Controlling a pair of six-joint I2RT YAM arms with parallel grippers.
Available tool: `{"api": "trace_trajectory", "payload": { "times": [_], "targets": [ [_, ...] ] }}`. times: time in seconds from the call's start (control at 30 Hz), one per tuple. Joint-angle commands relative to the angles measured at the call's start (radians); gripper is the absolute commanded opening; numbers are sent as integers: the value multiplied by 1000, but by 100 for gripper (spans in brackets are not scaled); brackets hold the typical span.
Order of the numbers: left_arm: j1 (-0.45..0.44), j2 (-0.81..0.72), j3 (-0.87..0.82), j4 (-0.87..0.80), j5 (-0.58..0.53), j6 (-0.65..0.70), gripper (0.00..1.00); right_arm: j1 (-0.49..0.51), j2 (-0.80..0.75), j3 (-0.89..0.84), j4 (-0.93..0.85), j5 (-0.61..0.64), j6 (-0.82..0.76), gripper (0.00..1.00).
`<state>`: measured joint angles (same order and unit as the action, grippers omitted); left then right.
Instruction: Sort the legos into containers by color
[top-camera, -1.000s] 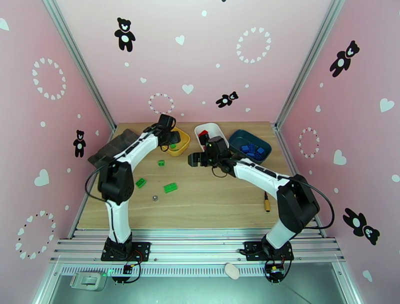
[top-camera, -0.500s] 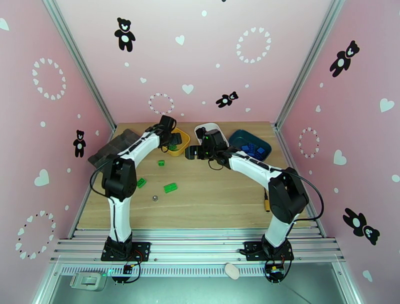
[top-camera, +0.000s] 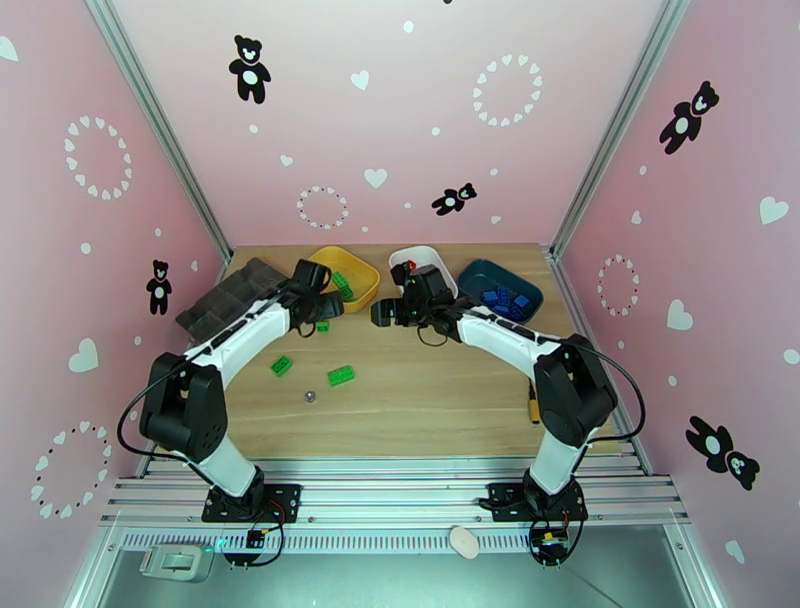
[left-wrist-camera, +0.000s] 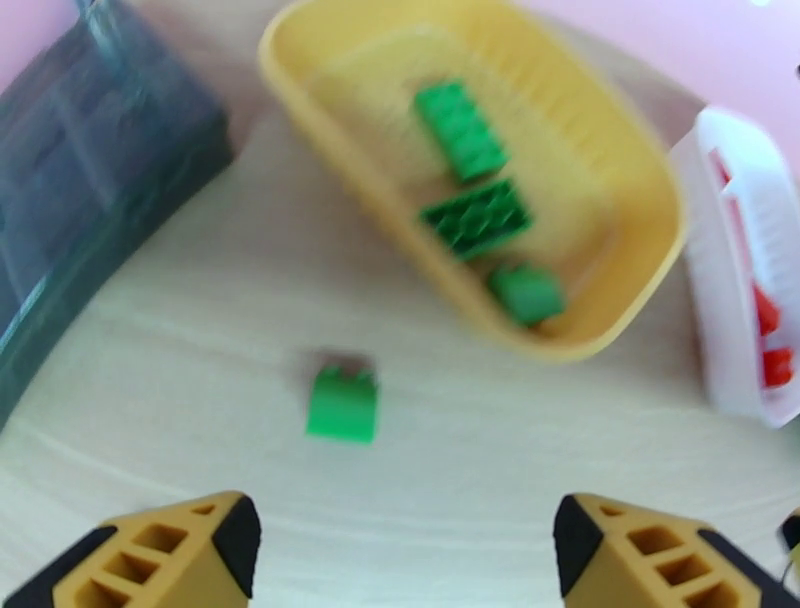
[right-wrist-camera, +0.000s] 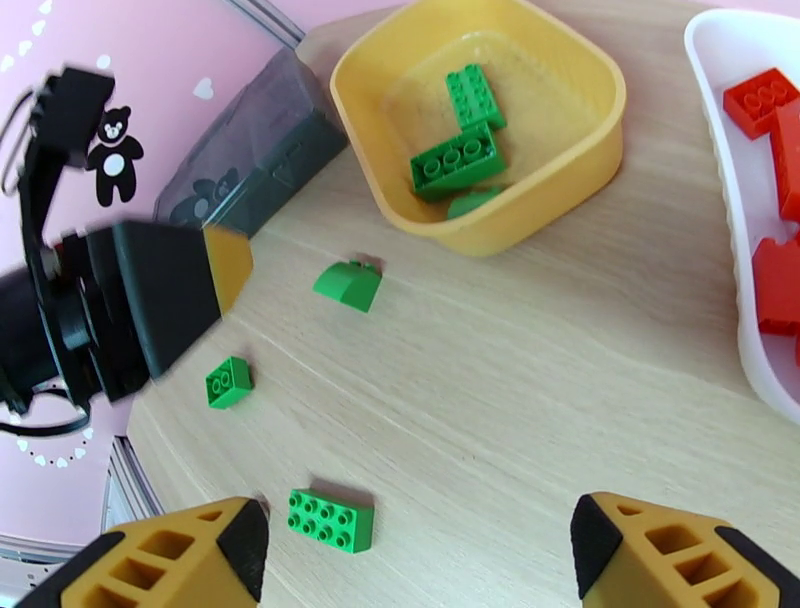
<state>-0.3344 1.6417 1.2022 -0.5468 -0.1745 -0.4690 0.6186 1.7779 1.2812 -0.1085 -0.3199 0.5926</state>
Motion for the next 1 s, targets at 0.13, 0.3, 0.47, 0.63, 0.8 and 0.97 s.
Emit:
{"api": "trace_trajectory", "payload": {
  "times": [0.13,0.3,0.47,0.63,0.8,0.97],
  "targets": [
    [8,28,-93,86,-9,-27,72,38,28,-28,39,-16,14,86],
    [23,108,-92,129,6,-26,71,49,38,-36,45,-14,17,87],
    [30,174,-59,146,-2,-15,71,50,47,-36,44,-14,16,86],
    [33,238,-3,140,-16,0,69,50,58,-26,44,-16,18,86],
    [34,294,56,122,-24,16,62,49,70,-20,45,-21,21,86],
    [35,330,96,109,-32,23,58,50,78,-13,43,-23,21,86]
  ]
}}
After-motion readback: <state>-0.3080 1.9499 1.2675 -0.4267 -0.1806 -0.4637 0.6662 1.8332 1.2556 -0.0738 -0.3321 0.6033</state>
